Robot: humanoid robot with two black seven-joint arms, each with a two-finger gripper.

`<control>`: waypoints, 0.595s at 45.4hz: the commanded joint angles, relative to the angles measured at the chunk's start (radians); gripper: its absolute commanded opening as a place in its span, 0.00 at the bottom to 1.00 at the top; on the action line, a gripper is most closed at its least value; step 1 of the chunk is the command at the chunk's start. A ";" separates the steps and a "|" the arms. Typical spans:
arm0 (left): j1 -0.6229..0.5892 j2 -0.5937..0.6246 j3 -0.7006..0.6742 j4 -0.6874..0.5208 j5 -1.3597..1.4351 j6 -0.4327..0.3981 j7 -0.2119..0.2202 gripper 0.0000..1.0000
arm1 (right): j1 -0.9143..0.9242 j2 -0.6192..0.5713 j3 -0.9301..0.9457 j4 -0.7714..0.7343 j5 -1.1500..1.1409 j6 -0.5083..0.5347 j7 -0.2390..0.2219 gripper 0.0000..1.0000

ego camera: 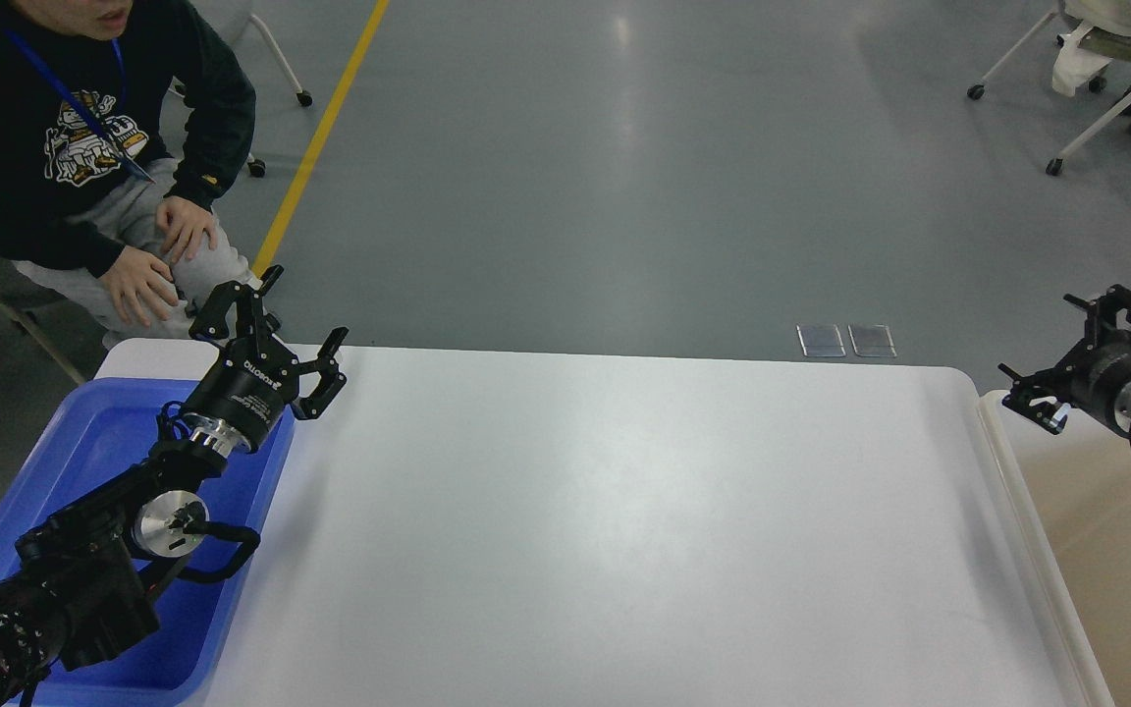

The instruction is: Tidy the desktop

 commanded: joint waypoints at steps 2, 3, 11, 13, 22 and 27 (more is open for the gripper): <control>0.000 0.000 -0.001 0.000 0.001 0.000 -0.002 1.00 | 0.028 0.091 0.129 0.079 -0.004 0.202 0.001 1.00; 0.000 0.000 -0.001 0.000 0.001 0.000 -0.002 1.00 | 0.033 0.106 0.129 0.079 -0.004 0.202 0.001 1.00; 0.000 0.000 -0.001 0.000 0.001 0.000 -0.002 1.00 | 0.046 0.218 0.129 0.081 -0.004 0.207 0.001 1.00; 0.000 0.000 -0.001 0.000 0.001 0.000 -0.002 1.00 | 0.049 0.245 0.129 0.081 -0.004 0.208 0.001 1.00; 0.000 0.000 -0.001 0.000 0.001 0.000 -0.002 1.00 | 0.045 0.361 0.124 0.078 -0.010 0.236 0.001 1.00; 0.000 0.000 -0.001 0.000 0.001 0.000 -0.002 1.00 | 0.034 0.400 0.126 0.076 -0.018 0.238 0.002 1.00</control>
